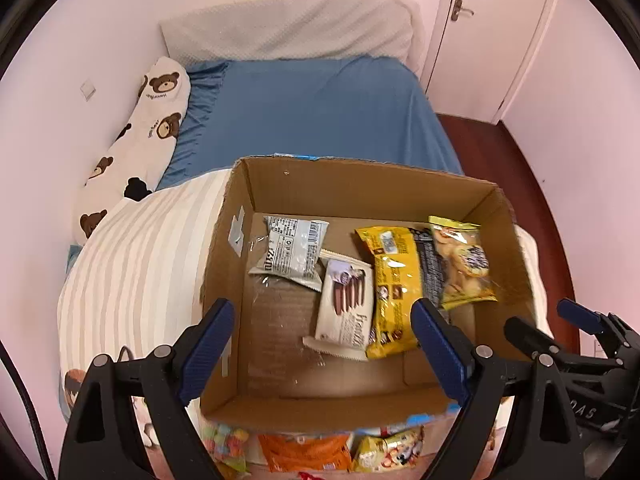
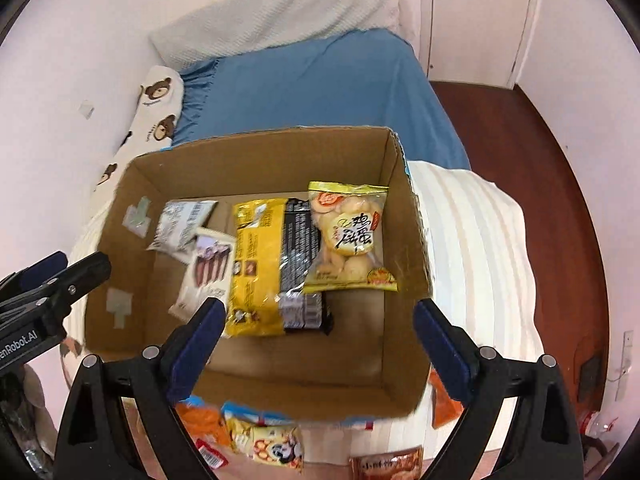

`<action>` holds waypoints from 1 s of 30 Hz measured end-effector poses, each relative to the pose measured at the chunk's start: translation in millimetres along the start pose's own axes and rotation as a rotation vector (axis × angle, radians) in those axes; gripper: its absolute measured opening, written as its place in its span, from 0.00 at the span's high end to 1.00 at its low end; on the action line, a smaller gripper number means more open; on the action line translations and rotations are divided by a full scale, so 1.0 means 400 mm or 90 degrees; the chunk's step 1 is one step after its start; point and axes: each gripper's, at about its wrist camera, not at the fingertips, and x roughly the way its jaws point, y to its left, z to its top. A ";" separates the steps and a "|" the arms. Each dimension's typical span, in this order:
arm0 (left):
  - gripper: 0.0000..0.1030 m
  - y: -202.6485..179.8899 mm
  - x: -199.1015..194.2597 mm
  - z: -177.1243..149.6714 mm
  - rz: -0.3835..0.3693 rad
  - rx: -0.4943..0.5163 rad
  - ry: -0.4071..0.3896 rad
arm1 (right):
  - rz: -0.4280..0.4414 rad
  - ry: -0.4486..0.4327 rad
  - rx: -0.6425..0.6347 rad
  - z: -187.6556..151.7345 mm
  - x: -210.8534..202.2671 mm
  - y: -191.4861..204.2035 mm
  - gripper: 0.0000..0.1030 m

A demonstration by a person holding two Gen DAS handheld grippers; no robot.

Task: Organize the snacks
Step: 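Withdraw both tools from the box back toward the remaining snacks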

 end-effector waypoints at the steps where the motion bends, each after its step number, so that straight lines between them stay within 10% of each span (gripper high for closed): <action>1: 0.13 -0.002 -0.019 -0.011 -0.002 0.000 -0.007 | 0.001 -0.007 -0.005 -0.012 -0.019 0.009 0.06; 17: 0.13 -0.008 -0.232 -0.184 -0.015 0.003 -0.071 | 0.072 -0.043 0.015 -0.199 -0.203 0.031 0.06; 26: 0.13 0.057 -0.064 -0.391 0.061 -0.006 0.044 | 0.100 0.071 0.018 -0.367 -0.045 0.005 0.08; 30: 0.13 0.107 0.025 -0.464 0.102 -0.010 0.094 | 0.094 0.127 -0.052 -0.430 0.075 0.049 0.23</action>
